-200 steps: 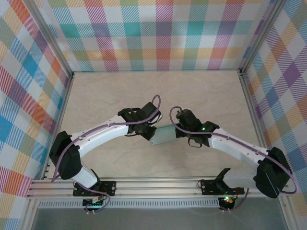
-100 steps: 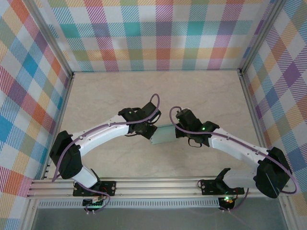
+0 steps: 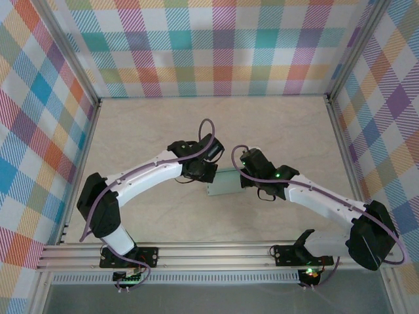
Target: Fold the paper box
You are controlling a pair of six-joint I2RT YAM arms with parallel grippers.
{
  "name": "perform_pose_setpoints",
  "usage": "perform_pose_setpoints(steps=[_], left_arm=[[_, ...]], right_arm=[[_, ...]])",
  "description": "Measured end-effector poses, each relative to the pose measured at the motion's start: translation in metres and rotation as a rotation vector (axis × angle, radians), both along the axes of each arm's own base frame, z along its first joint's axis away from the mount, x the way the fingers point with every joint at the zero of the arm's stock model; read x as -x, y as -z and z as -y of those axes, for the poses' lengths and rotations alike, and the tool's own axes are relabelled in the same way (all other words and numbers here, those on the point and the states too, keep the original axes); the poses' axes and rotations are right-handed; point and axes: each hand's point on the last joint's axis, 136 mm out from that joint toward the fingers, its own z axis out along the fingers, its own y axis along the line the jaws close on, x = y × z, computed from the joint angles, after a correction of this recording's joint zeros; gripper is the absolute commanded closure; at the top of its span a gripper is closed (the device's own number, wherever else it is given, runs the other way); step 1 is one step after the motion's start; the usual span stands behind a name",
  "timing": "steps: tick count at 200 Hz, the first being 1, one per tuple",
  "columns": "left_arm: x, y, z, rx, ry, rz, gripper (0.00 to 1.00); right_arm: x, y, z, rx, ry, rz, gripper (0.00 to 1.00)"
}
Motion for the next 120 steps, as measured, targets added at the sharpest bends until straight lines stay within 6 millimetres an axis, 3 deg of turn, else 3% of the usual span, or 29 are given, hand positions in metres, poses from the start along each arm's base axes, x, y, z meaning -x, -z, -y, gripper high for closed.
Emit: perform_pose_setpoints(steps=[120], left_arm=[[-0.013, -0.001, 0.006, 0.121, -0.19, -0.065, 1.0]], right_arm=[[-0.001, 0.0, 0.002, 0.008, 0.009, 0.003, 1.0]])
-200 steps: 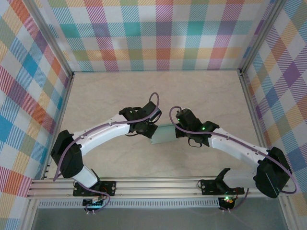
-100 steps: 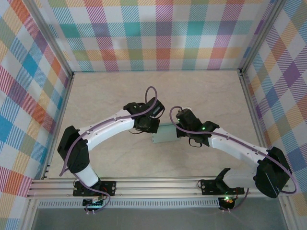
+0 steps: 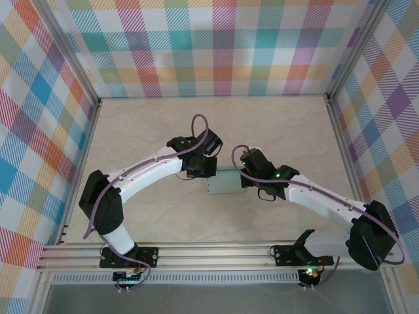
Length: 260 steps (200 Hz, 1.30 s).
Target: Fold the paper box
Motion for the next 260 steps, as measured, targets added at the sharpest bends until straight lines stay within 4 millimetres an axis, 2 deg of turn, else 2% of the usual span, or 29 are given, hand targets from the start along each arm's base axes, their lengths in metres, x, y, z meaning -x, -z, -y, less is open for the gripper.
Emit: perform_pose_setpoints(steps=[131, 188, 260], left_arm=[[-0.006, 0.003, 0.004, 0.082, -0.045, -0.046, 1.0], [-0.009, 0.007, 0.004, 0.118, -0.04, 0.019, 1.0], [0.005, 0.014, 0.006, 0.089, 0.004, 0.188, 1.0]], right_arm=[[-0.002, 0.001, 0.002, -0.003, 0.01, 0.004, 1.0], [-0.001, 0.004, 0.003, -0.019, 0.019, 0.012, 1.0], [0.007, 0.009, 0.005, -0.103, 0.005, 0.077, 0.99]])
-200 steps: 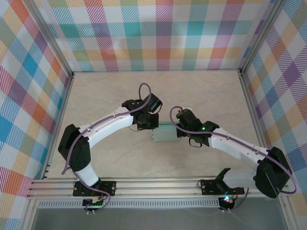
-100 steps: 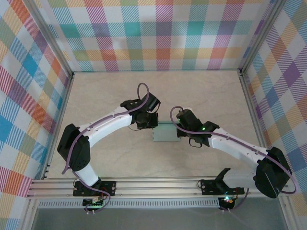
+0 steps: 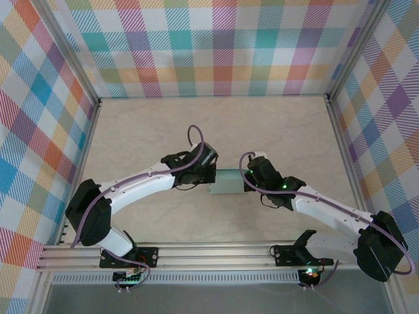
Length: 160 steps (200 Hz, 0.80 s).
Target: Fold the paper box
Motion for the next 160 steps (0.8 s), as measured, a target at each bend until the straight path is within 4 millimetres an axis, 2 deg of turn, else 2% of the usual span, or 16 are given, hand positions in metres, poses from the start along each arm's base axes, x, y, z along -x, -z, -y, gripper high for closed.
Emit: perform_pose_setpoints(steps=[20, 35, 74, 115, 139, 160], left_arm=[[0.003, 0.004, 0.0, -0.053, 0.006, 0.074, 1.0], [0.006, 0.004, -0.001, -0.081, 0.007, 0.119, 1.0], [0.005, 0.005, -0.001, -0.096, -0.004, 0.164, 1.0], [0.002, 0.005, -0.002, -0.107, -0.014, 0.183, 1.0], [0.002, 0.006, -0.003, -0.116, -0.012, 0.197, 1.0], [0.002, 0.006, -0.005, -0.126, -0.011, 0.206, 1.0]], right_arm=[[0.001, 0.001, 0.0, -0.012, -0.007, 0.022, 0.97], [0.004, 0.002, 0.001, -0.018, -0.023, 0.041, 0.91], [0.021, 0.0, 0.0, -0.033, -0.114, 0.06, 0.49], [0.028, -0.04, -0.001, -0.14, -0.146, 0.163, 0.15], [0.02, -0.043, 0.007, -0.212, -0.055, 0.129, 0.14], [0.004, -0.03, 0.016, -0.293, 0.062, 0.012, 0.14]])
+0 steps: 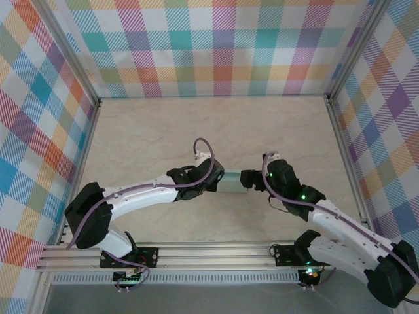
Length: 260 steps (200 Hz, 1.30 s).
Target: Fold the paper box
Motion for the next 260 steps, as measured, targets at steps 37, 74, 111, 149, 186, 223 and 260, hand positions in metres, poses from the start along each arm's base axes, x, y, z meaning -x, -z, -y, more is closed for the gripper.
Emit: perform_pose_setpoints(steps=[37, 74, 111, 149, 186, 223, 260], left_arm=[[-0.001, 0.0, 0.001, 0.002, 0.003, 0.01, 1.0], [-0.001, 0.0, 0.001, -0.002, 0.003, 0.018, 1.0], [-0.001, 0.0, 0.001, -0.011, 0.016, 0.022, 0.96], [0.0, 0.0, 0.003, -0.017, 0.041, 0.024, 0.9], [0.004, -0.001, 0.0, -0.029, 0.064, 0.022, 0.83], [0.01, 0.0, -0.004, -0.046, 0.097, 0.013, 0.8], [0.012, 0.0, -0.004, -0.056, 0.117, 0.005, 0.79]], right_arm=[[-0.014, 0.028, 0.002, -0.234, 0.11, -0.265, 0.17], [-0.008, 0.024, -0.013, -0.355, 0.086, -0.346, 0.2], [-0.004, 0.033, -0.011, -0.387, 0.107, -0.386, 0.23], [-0.003, 0.037, -0.01, -0.397, 0.12, -0.399, 0.24], [-0.003, 0.039, -0.01, -0.394, 0.123, -0.405, 0.24], [-0.003, 0.044, -0.01, -0.388, 0.131, -0.423, 0.24], [0.001, 0.055, -0.008, -0.381, 0.146, -0.454, 0.25]])
